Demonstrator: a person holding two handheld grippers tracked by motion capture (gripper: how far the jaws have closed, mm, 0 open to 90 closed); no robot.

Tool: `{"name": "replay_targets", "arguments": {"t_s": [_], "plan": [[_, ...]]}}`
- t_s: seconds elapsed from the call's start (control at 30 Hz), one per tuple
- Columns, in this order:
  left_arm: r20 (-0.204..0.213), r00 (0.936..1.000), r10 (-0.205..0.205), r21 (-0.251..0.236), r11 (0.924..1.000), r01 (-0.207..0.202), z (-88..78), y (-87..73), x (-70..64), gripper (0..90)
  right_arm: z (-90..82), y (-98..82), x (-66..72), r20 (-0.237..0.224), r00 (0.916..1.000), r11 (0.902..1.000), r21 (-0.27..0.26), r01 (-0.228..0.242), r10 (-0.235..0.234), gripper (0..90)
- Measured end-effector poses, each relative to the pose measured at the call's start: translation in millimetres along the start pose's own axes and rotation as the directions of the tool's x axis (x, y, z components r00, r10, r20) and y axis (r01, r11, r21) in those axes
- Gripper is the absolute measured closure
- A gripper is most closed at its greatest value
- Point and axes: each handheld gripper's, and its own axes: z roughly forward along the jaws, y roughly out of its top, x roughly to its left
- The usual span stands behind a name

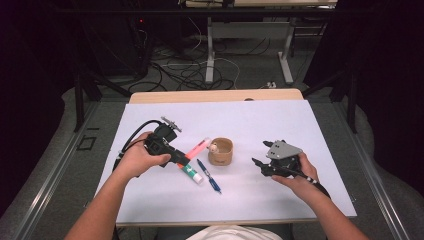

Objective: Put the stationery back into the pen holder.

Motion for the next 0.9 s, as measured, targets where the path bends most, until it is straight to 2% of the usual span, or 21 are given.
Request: {"name": "replay_targets", "arguments": {"t_s": [0.23, 0.4, 0.47, 0.6, 0.63, 0.7, 0.73, 0.77, 0.8, 0.83, 0.9], "plan": [[0.042, 0.999, 0.014, 0.039, 0.9991, -0.016, 10.4, 7.3, -10.9, 66.6, -4.0, 16.5, 12.2, -0.037, 0.9964, 0.9969, -0.022, 0.076, -0.077, 30.6], [0.053, 0.9984, 0.019, 0.047, 0.9987, -0.021, 18.2, 11.2, -18.6, 66.6, -5.5, 26.2, 21.7, -0.06, 0.9884, 0.99, -0.027, 0.138, -0.139, 30.7], [0.06, 0.9979, 0.024, 0.053, 0.9982, -0.028, 22.4, 12.9, -21.0, 66.6, -5.7, 29.8, 26.1, -0.072, 0.9818, 0.9843, -0.031, 0.174, -0.176, 32.3], [0.075, 0.9968, 0.028, 0.067, 0.9972, -0.033, 31.5, 16.3, -23.5, 66.6, -5.8, 34.9, 36.9, -0.089, 0.9612, 0.9653, -0.017, 0.261, -0.261, 39.4], [0.078, 0.9965, 0.028, 0.07, 0.997, -0.033, 34.1, 17.0, -24.3, 66.6, -5.5, 35.4, 39.4, -0.093, 0.9583, 0.9627, -0.013, 0.27, -0.27, 40.6], [0.087, 0.9956, 0.036, 0.084, 0.9955, -0.044, 39.8, 18.8, -25.6, 66.6, -4.3, 36.2, 44.4, -0.102, 0.9462, 0.9513, -0.008, 0.308, -0.307, 42.5], [0.09, 0.9953, 0.036, 0.087, 0.9953, -0.044, 42.4, 19.5, -26.6, 66.6, -4.0, 35.9, 48.1, -0.104, 0.9437, 0.9488, 0.0, 0.316, -0.314, 43.6], [0.089, 0.9955, 0.034, 0.089, 0.9951, -0.042, 44.9, 20.1, -27.4, 66.6, -2.9, 35.6, 50.1, -0.113, 0.9376, 0.9439, -0.008, 0.33, -0.329, 44.5], [0.093, 0.9949, 0.038, 0.093, 0.9946, -0.047, 47.2, 20.6, -27.9, 66.6, -2.0, 35.1, 52.6, -0.119, 0.9361, 0.9432, -0.011, 0.332, -0.331, 45.1], [0.096, 0.9944, 0.043, 0.09, 0.9946, -0.052, 49.5, 20.7, -28.0, 66.6, -1.2, 35.1, 54.0, -0.124, 0.9275, 0.9352, -0.012, 0.354, -0.352, 45.3], [0.103, 0.994, 0.036, 0.092, 0.9947, -0.045, 53.3, 21.1, -28.4, 66.6, 0.0, 34.7, 57.7, -0.124, 0.9224, 0.9298, -0.004, 0.368, -0.366, 45.3]]}}
